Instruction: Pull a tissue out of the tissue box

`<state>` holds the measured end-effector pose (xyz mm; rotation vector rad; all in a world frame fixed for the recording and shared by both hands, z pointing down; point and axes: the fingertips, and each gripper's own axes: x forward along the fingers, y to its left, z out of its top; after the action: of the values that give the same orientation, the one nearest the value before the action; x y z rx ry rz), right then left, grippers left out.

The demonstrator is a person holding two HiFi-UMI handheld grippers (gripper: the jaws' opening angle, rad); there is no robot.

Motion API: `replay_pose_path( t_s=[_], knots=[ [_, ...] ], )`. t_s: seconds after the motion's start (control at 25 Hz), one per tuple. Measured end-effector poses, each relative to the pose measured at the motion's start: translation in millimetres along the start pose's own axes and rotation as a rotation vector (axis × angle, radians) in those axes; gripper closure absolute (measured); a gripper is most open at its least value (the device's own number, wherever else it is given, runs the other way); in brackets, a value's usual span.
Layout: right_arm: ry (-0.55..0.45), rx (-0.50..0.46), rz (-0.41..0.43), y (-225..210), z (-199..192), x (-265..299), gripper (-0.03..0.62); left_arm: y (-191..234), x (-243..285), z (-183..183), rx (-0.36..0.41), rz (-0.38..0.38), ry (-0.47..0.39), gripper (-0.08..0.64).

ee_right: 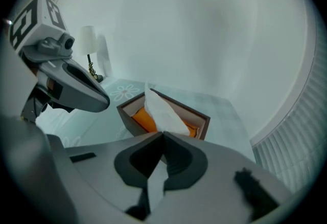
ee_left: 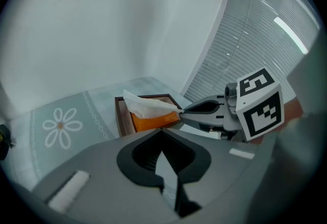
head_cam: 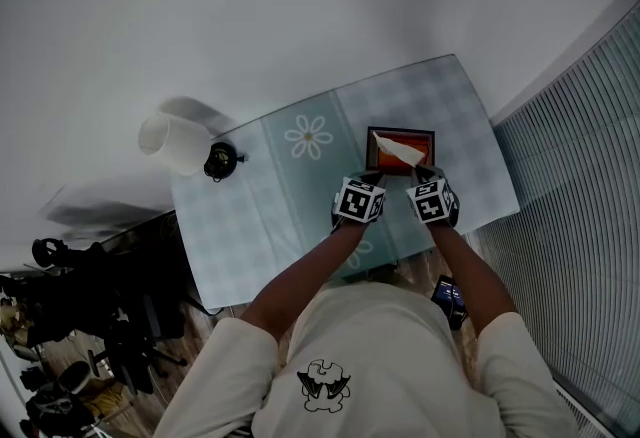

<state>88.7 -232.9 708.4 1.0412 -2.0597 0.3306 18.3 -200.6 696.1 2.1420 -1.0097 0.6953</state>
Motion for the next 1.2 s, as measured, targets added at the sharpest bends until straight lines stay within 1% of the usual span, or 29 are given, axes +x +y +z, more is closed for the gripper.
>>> replay_pose_path(
  t_s=[0.24,0.32,0.4,0.64,0.84,1.04,1.2],
  knots=[
    [-0.002,-0.038,-0.058,-4,5,-10,0.578,4,-5,2,-0.006,-0.011,-0.007,0.554],
    [-0.008,-0.068,-0.063,-3,5,-13,0.58,5,-5,2,-0.014,-0.013,-0.009,0.554],
    [-0.016,-0.078,-0.065,-3,7,-15,0.58,5,-6,3,-0.017,-0.017,-0.012,0.554],
    [-0.052,-0.047,-0.07,-2,15,-28,0.58,1,-8,4,0.0,-0.032,-0.015,0.554],
    [-0.097,-0.003,-0.054,4,21,-50,0.58,-2,-17,5,0.055,-0.027,-0.027,0.554],
    [-0.157,0.065,-0.027,15,27,-73,0.58,-11,-32,11,0.055,-0.045,-0.069,0.554],
    [-0.203,0.102,-0.02,19,33,-95,0.58,-18,-49,13,0.046,-0.062,-0.099,0.554]
  ],
)
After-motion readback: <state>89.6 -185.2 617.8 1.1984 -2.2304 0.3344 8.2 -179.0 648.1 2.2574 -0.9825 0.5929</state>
